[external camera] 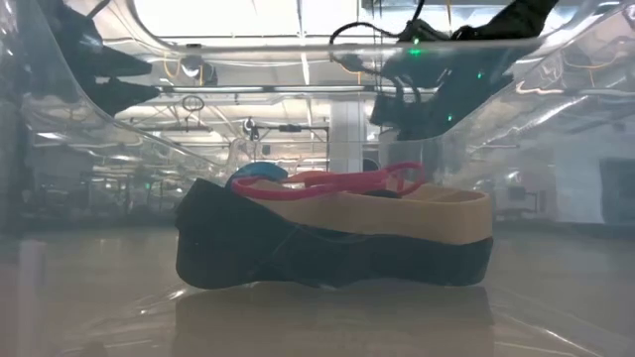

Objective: Pick and place rubber bands into bin
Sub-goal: Put the blue rubber band into the transparent bin

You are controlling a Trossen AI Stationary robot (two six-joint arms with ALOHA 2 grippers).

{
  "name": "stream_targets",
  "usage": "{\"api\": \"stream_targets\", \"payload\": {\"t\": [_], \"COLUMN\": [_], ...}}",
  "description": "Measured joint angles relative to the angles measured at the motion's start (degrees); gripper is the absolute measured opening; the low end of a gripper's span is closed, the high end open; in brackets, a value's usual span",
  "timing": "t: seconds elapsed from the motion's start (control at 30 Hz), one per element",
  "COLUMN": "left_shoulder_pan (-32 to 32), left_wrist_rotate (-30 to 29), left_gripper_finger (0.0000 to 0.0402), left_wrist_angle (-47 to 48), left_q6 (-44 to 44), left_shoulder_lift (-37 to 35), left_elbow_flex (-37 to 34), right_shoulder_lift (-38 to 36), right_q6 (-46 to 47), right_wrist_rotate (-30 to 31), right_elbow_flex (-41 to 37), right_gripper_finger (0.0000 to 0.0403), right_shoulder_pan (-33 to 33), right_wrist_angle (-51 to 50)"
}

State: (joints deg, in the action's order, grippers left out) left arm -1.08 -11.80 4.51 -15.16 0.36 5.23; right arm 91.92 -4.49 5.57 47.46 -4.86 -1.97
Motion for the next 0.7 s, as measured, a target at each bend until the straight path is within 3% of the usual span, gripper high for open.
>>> {"api": "stream_targets", "payload": {"t": [0.33, 0.7], "left_shoulder_pan": [0.00, 0.00], "left_wrist_rotate": [-0.63, -0.30], "left_gripper_finger": [0.0237, 0.0237], "left_wrist_angle": [0.20, 0.35], "left_q6": [-0.25, -0.65], "left_shoulder_lift": [0.00, 0.01], "left_elbow_flex": [0.02, 0.07], "right_shoulder_lift": [8.21, 8.72], "right_q6": [-1.65, -1.81], "right_wrist_rotate": [-1.22, -1.26], "right_elbow_flex": [0.05, 0.07], "right_gripper_finger": [0.0139, 0.0139], "right_shoulder_pan": [0.02, 0.06], "right_wrist_angle": [6.13, 8.44]}}
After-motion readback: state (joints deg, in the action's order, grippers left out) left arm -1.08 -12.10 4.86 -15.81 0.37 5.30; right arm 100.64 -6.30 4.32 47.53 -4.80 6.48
